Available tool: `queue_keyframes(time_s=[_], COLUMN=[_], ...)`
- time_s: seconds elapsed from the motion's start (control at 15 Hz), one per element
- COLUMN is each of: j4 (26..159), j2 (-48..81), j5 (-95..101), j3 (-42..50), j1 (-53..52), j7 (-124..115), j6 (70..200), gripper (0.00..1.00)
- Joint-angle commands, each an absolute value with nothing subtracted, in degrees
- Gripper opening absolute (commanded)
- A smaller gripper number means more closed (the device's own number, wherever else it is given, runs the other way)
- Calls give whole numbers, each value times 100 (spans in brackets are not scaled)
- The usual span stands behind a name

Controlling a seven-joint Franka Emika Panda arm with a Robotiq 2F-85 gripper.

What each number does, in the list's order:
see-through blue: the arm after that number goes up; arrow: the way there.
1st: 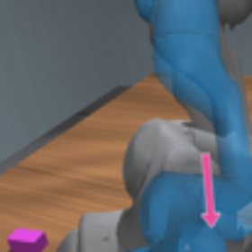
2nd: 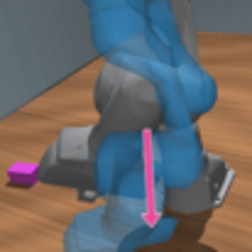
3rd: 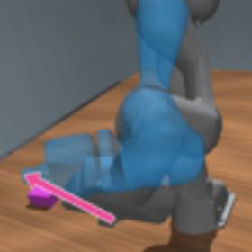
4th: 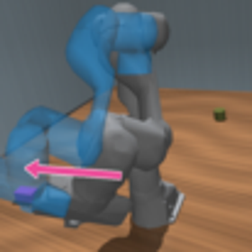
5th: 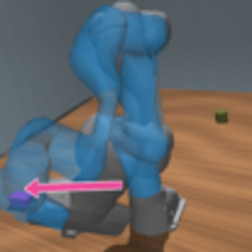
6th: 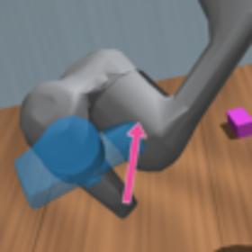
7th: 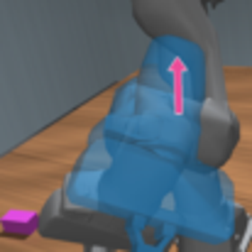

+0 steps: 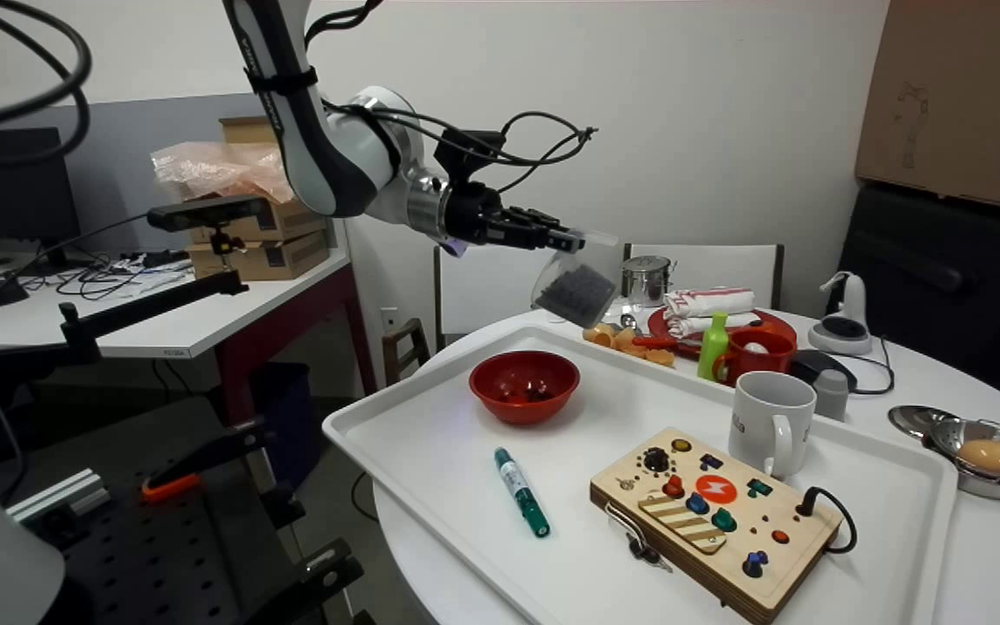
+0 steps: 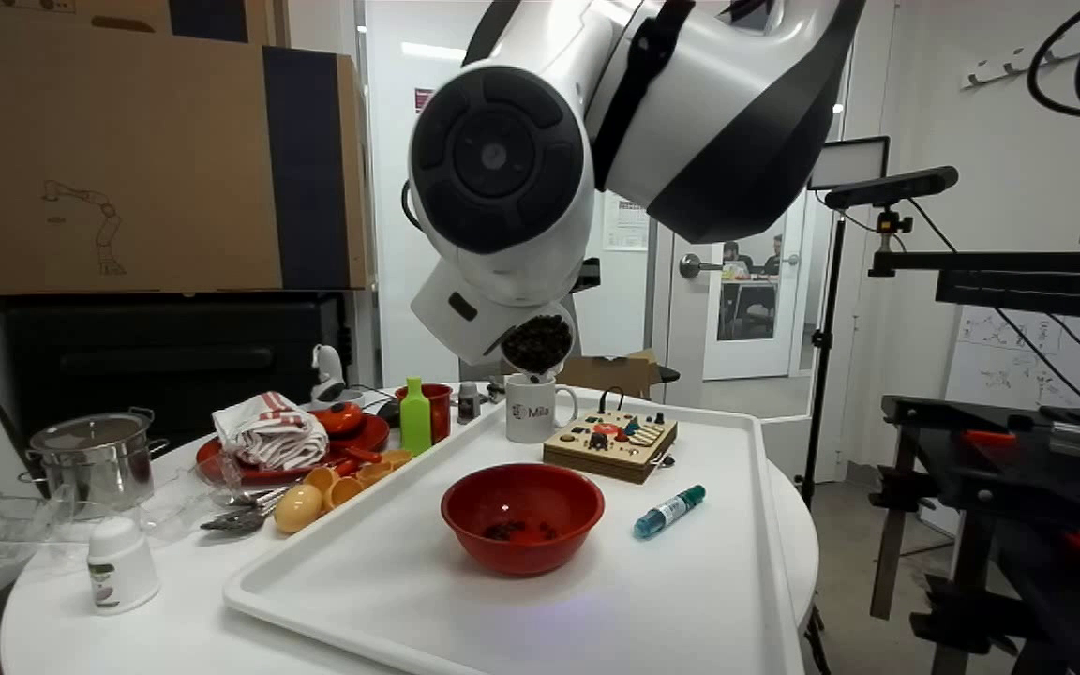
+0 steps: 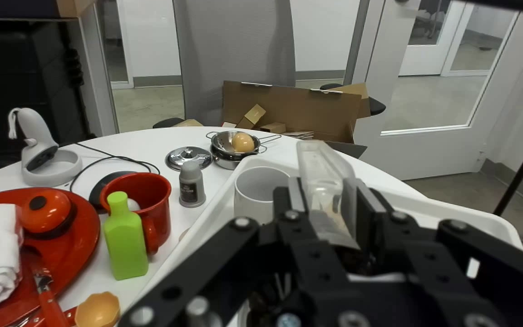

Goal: Pour the contents inside the clear jar into the red bowl

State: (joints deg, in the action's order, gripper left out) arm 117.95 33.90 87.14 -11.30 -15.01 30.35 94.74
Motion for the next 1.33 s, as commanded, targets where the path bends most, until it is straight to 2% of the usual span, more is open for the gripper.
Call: queue_keyframes(time_s=[0.0, 1.27], j4=[11645, 11601], j2=[3529, 3675], j5=[8874, 9266], j3=[-1134, -1124], j1=[-1592, -1730], j7=[2911, 2742], j6=[9167, 8637], gripper=[16, 16])
